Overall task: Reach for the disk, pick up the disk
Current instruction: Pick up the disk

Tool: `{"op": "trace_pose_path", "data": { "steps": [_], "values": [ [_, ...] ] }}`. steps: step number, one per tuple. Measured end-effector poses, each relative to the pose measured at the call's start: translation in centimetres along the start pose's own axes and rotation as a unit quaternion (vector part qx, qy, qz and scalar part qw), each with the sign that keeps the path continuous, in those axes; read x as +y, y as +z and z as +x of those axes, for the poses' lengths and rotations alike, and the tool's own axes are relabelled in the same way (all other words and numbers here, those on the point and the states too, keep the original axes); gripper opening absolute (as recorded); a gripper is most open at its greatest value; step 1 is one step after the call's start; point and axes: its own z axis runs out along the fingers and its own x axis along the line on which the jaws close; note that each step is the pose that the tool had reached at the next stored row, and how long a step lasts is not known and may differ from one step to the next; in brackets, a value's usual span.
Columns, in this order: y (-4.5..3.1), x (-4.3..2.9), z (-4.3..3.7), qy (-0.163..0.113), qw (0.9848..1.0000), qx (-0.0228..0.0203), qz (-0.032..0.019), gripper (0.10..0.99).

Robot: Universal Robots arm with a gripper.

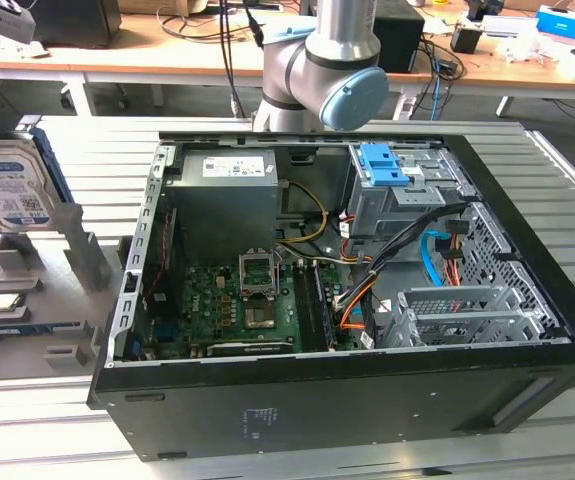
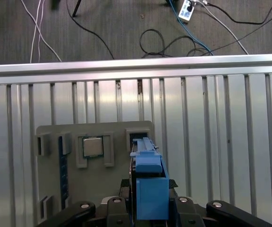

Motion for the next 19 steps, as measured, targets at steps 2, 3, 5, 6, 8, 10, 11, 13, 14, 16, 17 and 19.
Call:
{"op": "trace_pose_path", "data": {
  "steps": [2,3,5,6,8,10,11,13,14,16,17,19],
  "values": [
    [-0.18,-0.01,-0.01,0.0,1.0,0.0,0.0,0.369],
    [-0.35,-0.02,-0.02,0.0,1.0,0.0,0.0,0.369],
    [-0.55,-0.03,-0.04,0.0,1.0,0.0,0.0,0.369],
    [-0.63,-0.04,-0.04,0.0,1.0,0.0,0.0,0.369],
    [-1.06,-0.05,-0.06,0.0,1.0,0.0,0.0,0.369],
    [-1.46,-0.07,-0.08,0.0,1.0,0.0,0.0001,0.369],
    [-1.57,-0.08,-0.09,0.0,1.0,0.0,0.0,0.369],
    [-1.94,-0.09,-0.1,0.0,1.0,0.0,0.0,0.369],
    [-2.25,-0.09,-0.12,0.0,1.0,0.0,0.0,0.369],
    [-2.72,-0.09,-0.15,0.0,1.0,0.0,0.0,0.369],
    [-2.97,-0.08,-0.18,0.0,1.0,0.0,0.0,0.369],
    [-3.23,-0.08,-0.2,0.0,1.0,0.0,0.0,0.369]
  ]
}}
